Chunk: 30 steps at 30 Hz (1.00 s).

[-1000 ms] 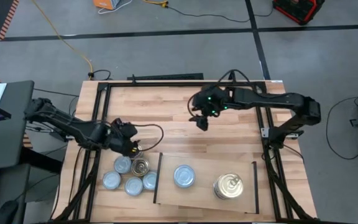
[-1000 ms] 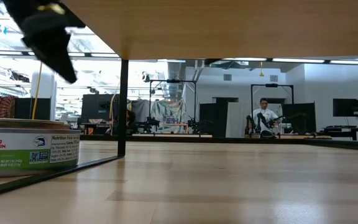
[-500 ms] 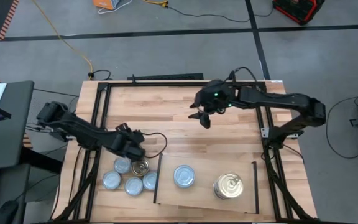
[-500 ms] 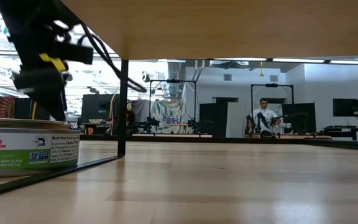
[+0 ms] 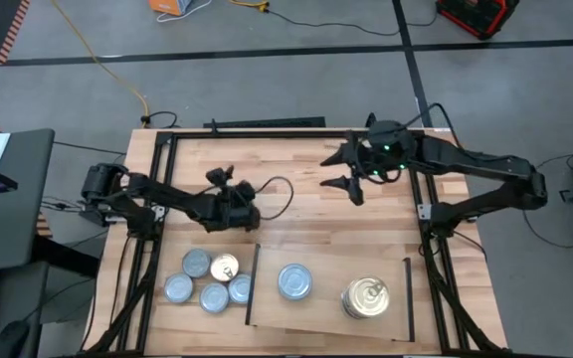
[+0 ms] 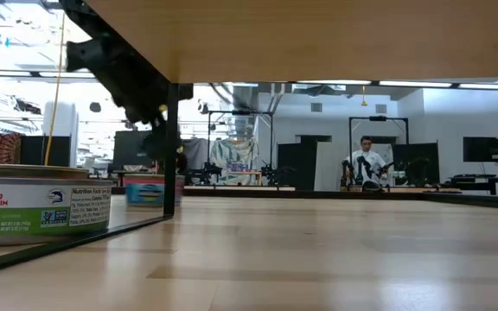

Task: Stack canned seafood by type on shelf
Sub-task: Stack the blue-pink tuna can on the top of the blue-pink tuna cans on the shelf

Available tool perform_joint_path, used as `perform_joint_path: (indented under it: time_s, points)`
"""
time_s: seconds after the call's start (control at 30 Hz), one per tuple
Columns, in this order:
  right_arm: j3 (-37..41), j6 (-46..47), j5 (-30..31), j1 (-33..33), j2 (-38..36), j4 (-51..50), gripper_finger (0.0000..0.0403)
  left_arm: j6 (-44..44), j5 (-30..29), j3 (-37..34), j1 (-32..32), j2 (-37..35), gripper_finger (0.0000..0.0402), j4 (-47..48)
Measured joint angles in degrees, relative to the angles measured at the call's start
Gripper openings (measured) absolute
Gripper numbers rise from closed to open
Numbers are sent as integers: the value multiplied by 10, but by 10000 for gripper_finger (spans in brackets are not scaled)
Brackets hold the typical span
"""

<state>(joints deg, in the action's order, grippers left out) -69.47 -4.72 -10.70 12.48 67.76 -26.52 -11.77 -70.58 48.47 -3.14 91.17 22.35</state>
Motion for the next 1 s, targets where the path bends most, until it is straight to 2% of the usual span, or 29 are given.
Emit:
perform_joint_path:
  time_s: [0.07,0.17,0.27,0.33,0.4,0.47,0.6,0.7,0.83,1.0]
  points:
    - [0,5,0,-5,-15,-25,271,49,-5,0,8,-17,283,-30]
    - [0,14,1,-10,-24,-58,271,94,62,0,12,-61,276,-43]
    - [10,4,1,-8,-16,-54,271,125,166,0,12,-104,264,-37]
    - [29,-1,0,-4,-5,-14,271,132,243,-11,13,-131,258,-48]
    - [54,-1,0,1,7,19,271,137,320,-38,18,-161,252,-71]
    - [74,-2,0,5,19,40,271,127,368,-80,28,-189,249,-102]
    - [107,0,0,3,19,81,271,78,431,-159,54,-245,245,-166]
    - [121,7,0,-3,11,93,271,21,461,-186,76,-266,245,-166]
    - [127,17,0,-14,11,96,271,-52,486,-190,106,-257,244,-170]
    - [127,17,0,-29,20,109,271,-70,524,-190,162,-210,244,-203]
